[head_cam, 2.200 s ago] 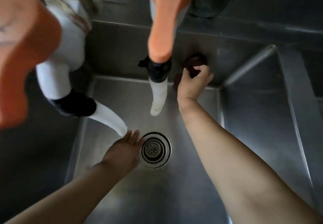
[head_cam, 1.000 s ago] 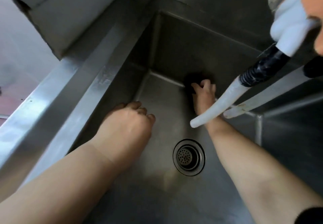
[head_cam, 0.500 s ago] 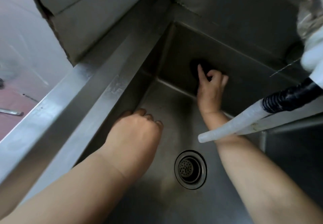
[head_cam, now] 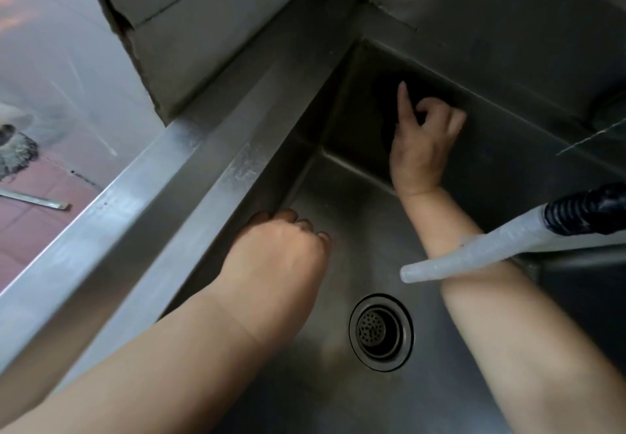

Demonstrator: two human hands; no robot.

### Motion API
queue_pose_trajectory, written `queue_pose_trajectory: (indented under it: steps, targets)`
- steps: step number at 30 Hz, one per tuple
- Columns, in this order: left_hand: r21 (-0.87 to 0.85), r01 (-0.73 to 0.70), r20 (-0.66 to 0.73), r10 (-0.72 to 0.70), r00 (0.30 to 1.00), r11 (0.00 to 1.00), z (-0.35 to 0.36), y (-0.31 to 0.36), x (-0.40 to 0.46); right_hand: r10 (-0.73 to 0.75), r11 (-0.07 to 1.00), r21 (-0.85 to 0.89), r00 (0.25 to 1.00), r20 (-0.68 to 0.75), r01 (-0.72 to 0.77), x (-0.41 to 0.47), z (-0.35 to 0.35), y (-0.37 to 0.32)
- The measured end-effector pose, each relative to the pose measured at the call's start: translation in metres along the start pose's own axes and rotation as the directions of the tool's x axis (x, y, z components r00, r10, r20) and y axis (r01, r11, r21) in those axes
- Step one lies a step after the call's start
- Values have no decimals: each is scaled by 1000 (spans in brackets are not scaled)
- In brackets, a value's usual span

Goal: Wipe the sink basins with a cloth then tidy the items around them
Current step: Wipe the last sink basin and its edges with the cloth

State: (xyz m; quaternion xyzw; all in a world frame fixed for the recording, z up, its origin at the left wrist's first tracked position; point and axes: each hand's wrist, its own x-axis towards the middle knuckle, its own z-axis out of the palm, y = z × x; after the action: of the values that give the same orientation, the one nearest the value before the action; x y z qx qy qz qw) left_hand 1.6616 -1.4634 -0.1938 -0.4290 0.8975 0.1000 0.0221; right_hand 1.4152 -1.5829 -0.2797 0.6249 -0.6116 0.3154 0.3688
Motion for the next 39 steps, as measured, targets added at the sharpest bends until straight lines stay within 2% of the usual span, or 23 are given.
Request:
queue_pose_trajectory:
  steps: [1,3,5,7,9,12,15,17,19,21,22,24,26,28,29,32,35,37,39]
  targets:
    - [-6,6,2,-6,1000,1000,0,0,0,-12,999,-44,1000,24,13,-4,2,-5]
    - [-8,8,6,-8,1000,1000,-1,0,1,-66,995,-66,978,196,80,-33,6,-10]
    - [-5,7,20,-6,1000,1000,-3,0,1,-89,995,-1,906,414,98,-64,7,-12]
    - [-12,5,27,-4,1000,1000,-5,0,1,-49,999,37,851,522,35,-83,8,-15]
    - [-23,7,28,-7,1000,1000,-7,0,1,-6,992,111,860,510,-59,-82,9,-18]
    - [-27,30,54,-29,998,999,-6,1,0,20,978,188,940,340,-89,-55,8,-24]
    - [-38,57,87,-53,995,998,-5,1,-1,94,974,192,987,128,-118,-11,11,-33]
    - [-39,58,101,-54,993,998,-4,1,-1,119,985,112,989,86,-128,2,17,-42]
    - [-31,57,118,-53,992,998,-4,1,-1,84,996,31,985,150,-89,-8,22,-46]
    - [-18,61,137,-58,989,998,-4,2,-2,34,999,14,940,340,-41,-37,26,-48]
    - [-14,64,146,-61,987,998,-3,2,-2,35,999,14,889,456,-46,-54,27,-50]
    - [-25,73,157,-69,985,997,0,2,-1,109,988,16,758,643,-156,-77,27,-56]
    - [-23,69,179,-63,982,997,2,3,0,183,971,-29,663,726,-236,-81,30,-59]
    - [-12,66,201,-62,978,998,0,4,0,173,974,-45,602,780,-222,-77,32,-58]
    - [-9,71,211,-67,975,997,-1,4,0,156,973,-20,586,795,-231,-75,29,-59]
    - [28,76,205,-80,975,997,-2,3,1,69,954,135,633,771,-269,-87,13,-73]
    - [58,89,212,-99,972,994,-1,5,2,-35,921,266,621,783,-284,-112,-28,-101]
    - [73,106,234,-121,965,992,0,9,2,-73,855,366,614,786,-367,-124,-69,-121]
    - [107,137,191,-155,969,985,-1,9,0,-73,766,442,620,781,-466,-136,-106,-134]
